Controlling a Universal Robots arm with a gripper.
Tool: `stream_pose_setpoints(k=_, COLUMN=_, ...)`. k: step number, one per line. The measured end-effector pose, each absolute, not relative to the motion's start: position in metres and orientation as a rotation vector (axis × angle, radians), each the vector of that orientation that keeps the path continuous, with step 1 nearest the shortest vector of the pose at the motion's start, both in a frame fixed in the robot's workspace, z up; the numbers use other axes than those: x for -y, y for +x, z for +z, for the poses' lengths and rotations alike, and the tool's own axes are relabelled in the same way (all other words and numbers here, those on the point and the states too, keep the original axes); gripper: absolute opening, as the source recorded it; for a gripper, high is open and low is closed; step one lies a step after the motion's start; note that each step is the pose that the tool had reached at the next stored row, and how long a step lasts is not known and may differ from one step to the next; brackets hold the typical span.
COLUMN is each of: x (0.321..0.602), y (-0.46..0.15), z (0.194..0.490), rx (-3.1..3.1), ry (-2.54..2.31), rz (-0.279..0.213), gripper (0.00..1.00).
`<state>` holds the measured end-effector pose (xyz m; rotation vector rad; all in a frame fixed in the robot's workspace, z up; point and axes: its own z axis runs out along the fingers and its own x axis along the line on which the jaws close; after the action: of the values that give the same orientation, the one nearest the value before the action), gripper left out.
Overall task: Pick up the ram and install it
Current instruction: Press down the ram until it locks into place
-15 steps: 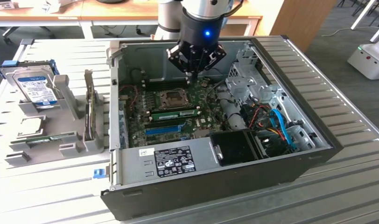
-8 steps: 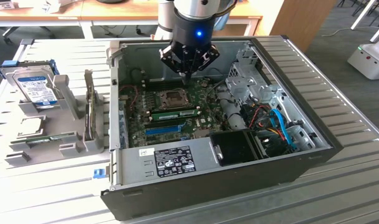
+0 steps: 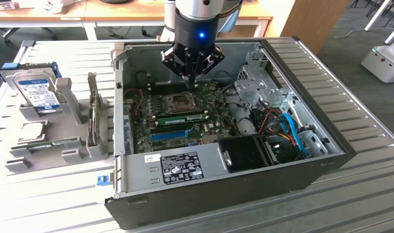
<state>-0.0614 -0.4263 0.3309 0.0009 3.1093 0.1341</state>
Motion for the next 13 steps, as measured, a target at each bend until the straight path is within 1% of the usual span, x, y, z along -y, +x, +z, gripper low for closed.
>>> stream_pose_setpoints(k=9, x=0.4263, y=-0.0648, z=0.3309, rx=-3.109, ry=0.004, rz=0.133, gripper=0.11)
stream_pose_setpoints(k=13, x=0.4263, y=-0.0639, z=0.3309, rx=-3.117, ry=0.004, rz=0.123, gripper=0.11)
